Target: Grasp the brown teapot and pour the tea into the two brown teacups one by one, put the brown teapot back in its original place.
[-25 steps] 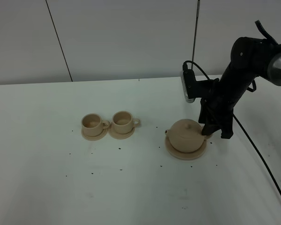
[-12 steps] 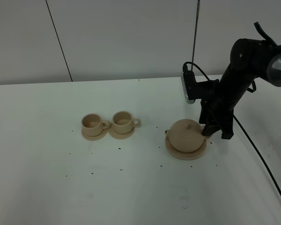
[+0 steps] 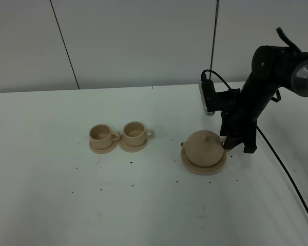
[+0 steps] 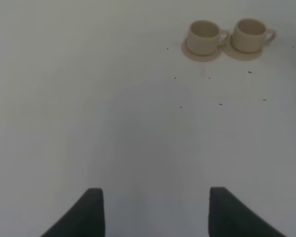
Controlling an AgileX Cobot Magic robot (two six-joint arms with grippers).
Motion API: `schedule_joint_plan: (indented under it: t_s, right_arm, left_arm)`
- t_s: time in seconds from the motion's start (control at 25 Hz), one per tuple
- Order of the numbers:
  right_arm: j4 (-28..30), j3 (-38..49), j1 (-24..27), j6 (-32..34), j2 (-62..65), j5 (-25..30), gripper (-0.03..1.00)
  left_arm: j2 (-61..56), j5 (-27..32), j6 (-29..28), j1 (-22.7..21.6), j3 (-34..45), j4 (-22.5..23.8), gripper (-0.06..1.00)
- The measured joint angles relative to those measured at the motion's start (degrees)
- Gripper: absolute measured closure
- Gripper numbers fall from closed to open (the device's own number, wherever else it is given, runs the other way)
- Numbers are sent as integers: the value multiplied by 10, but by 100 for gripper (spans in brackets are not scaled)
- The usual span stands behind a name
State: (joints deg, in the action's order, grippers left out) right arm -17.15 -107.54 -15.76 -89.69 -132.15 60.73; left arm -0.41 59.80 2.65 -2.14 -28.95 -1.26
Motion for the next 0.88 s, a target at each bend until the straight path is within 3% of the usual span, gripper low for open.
schedule_joint_plan:
  t_s: [0.28,0.64,0.88]
  right_arm:
    - [1,0,0,0,0,0,64]
    - [11,0,-6,-2,0,0,76]
    - [11,0,-6,-2,0,-1,77]
  left_arm:
    - [0,0,0,0,0,0,41]
    - [0,0,0,0,0,0,41]
    - [0,0,0,0,0,0,41]
